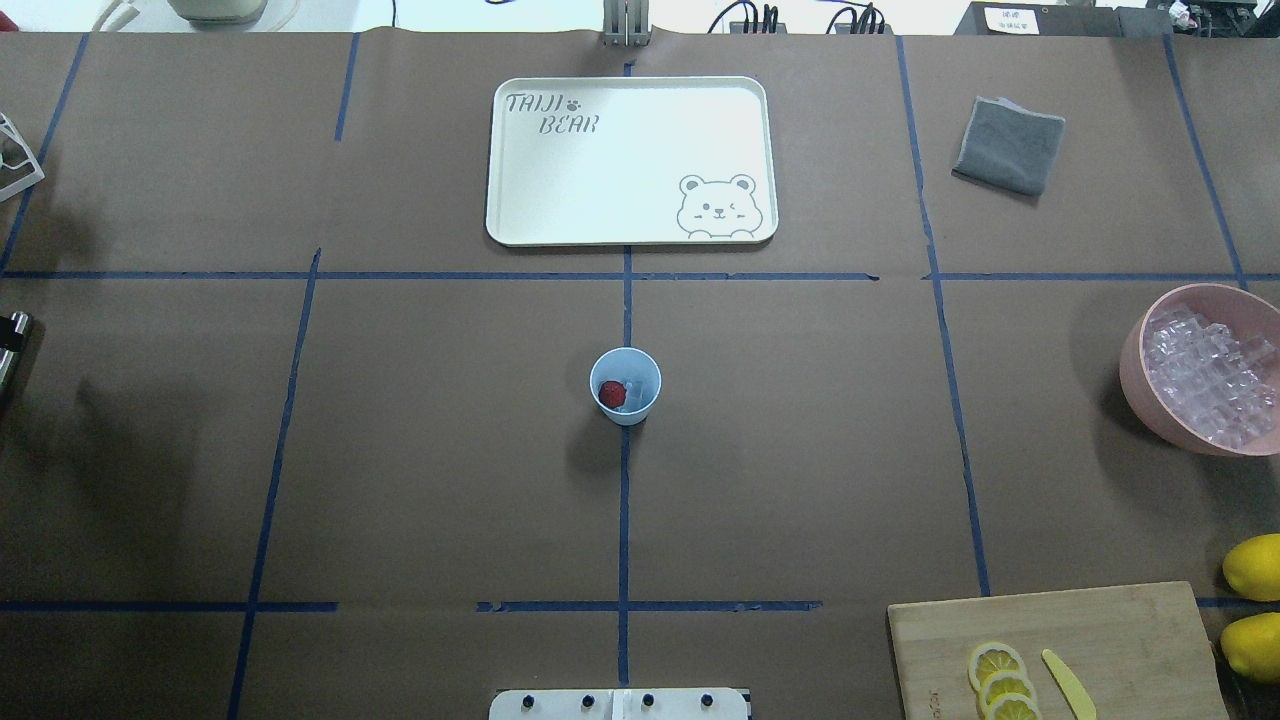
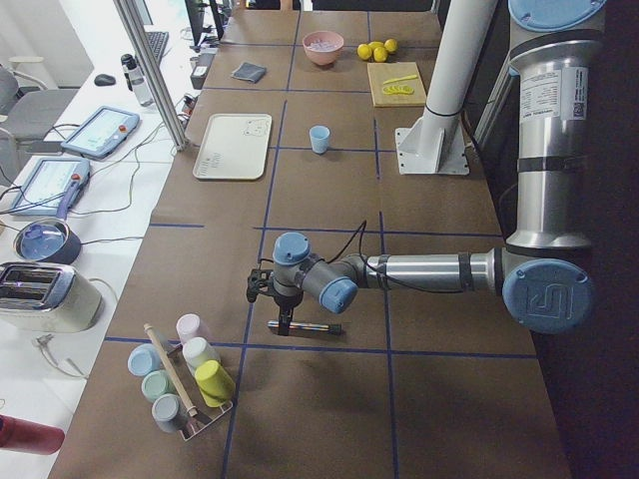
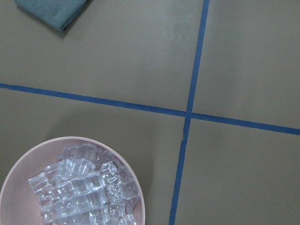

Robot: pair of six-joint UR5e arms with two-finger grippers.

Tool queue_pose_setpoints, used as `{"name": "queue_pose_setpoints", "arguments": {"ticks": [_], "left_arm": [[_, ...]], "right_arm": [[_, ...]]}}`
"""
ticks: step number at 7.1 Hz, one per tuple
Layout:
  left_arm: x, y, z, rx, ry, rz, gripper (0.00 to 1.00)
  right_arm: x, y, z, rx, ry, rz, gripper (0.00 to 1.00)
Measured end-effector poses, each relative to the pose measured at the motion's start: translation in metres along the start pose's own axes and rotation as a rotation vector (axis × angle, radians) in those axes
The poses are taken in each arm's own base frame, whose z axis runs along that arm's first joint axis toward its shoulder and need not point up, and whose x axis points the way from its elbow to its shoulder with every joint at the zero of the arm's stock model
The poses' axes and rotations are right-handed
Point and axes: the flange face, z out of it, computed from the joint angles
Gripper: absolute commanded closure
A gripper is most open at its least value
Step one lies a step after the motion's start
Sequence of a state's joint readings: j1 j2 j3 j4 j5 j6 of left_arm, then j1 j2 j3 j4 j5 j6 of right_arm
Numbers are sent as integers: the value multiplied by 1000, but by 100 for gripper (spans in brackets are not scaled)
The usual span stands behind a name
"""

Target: Mash ice and strawberries in cup

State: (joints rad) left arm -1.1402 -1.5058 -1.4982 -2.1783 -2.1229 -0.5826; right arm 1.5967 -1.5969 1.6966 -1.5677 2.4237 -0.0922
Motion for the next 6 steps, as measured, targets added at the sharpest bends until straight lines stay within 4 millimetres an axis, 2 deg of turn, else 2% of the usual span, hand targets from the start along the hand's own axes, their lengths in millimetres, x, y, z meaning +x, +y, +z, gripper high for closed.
{"name": "queue_pose_setpoints", "arguments": {"ticks": [1, 2, 4, 6], "left_arm": [[0, -1, -2, -9, 10, 23, 0], [-11, -5, -13, -24, 23, 59, 0], [-38, -16, -56, -53, 31, 118, 0], [-64, -15, -103, -100, 39, 151, 0]], "right_arm": [[0, 0, 0, 0, 0, 0, 1], [1, 0, 0, 0, 2, 0, 1], [2, 1, 1, -3, 7, 1, 1], [2, 1, 2, -4, 5, 4, 1]]}}
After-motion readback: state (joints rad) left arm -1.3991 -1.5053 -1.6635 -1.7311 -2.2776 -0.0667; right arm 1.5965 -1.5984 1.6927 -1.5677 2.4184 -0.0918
